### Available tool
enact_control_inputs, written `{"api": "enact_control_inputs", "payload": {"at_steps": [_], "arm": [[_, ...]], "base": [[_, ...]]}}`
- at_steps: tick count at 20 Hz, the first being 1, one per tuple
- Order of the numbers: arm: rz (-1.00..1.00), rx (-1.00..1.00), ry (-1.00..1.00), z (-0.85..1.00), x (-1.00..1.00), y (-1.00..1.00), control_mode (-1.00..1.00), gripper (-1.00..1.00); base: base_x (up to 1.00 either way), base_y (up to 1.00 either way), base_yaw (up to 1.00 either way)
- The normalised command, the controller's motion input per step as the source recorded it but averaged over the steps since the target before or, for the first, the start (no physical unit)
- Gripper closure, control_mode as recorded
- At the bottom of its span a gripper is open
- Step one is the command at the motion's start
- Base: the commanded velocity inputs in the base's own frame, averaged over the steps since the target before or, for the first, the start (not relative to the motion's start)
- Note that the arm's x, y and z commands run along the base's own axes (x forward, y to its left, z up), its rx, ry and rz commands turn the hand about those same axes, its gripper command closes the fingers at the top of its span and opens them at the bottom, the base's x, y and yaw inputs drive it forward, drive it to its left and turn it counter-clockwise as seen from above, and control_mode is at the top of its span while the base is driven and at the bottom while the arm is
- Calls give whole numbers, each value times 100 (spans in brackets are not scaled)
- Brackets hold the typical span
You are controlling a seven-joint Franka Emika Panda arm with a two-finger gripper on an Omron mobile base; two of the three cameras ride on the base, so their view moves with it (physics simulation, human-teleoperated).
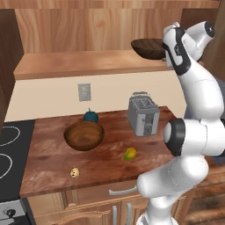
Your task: Pick both bowls and place them on the counter. Then place the cookie dough ball in one bowl and place the mango in the other bowl.
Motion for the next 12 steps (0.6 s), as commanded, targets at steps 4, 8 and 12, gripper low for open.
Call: {"api": "enact_control_inputs", "payload": {"at_steps": [4,8,12], "arm": [[4,0,2,-4,4,0,-100,100],[6,0,7,-15,2,0,-100,100],[9,0,6,-16,0,-2,-100,100]], "base": [[0,0,0],[0,0,0],[0,0,0]]}}
